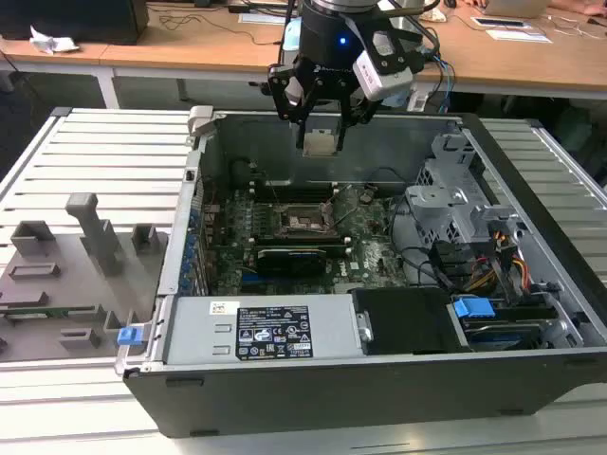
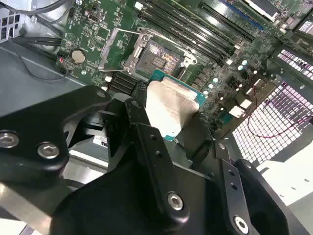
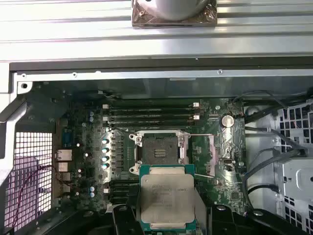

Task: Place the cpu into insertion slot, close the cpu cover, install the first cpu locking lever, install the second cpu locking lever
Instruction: 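Place the cpu into insertion slot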

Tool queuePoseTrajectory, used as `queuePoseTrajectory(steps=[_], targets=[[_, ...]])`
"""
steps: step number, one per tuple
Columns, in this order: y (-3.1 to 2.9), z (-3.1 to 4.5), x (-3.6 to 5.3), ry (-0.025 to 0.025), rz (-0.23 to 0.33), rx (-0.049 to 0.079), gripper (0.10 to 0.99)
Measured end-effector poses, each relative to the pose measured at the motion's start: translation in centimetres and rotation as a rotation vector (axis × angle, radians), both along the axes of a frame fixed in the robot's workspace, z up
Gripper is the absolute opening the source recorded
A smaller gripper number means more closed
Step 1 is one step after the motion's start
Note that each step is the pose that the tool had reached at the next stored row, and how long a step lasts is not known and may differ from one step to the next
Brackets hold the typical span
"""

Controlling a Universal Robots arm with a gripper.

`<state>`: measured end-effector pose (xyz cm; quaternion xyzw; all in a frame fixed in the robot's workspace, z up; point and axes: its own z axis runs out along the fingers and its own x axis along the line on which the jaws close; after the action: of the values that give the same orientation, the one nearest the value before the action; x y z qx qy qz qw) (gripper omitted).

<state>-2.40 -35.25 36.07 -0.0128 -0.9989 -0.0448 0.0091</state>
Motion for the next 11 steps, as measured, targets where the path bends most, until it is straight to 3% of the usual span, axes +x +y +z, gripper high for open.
queuePoseTrajectory(steps=[3,11], targets=[[-0.25,-0.01,0.0,-0.0001,-0.001,0.0,0.529],[-0.25,-0.02,0.0,0.0005,-0.056,0.0,0.529]])
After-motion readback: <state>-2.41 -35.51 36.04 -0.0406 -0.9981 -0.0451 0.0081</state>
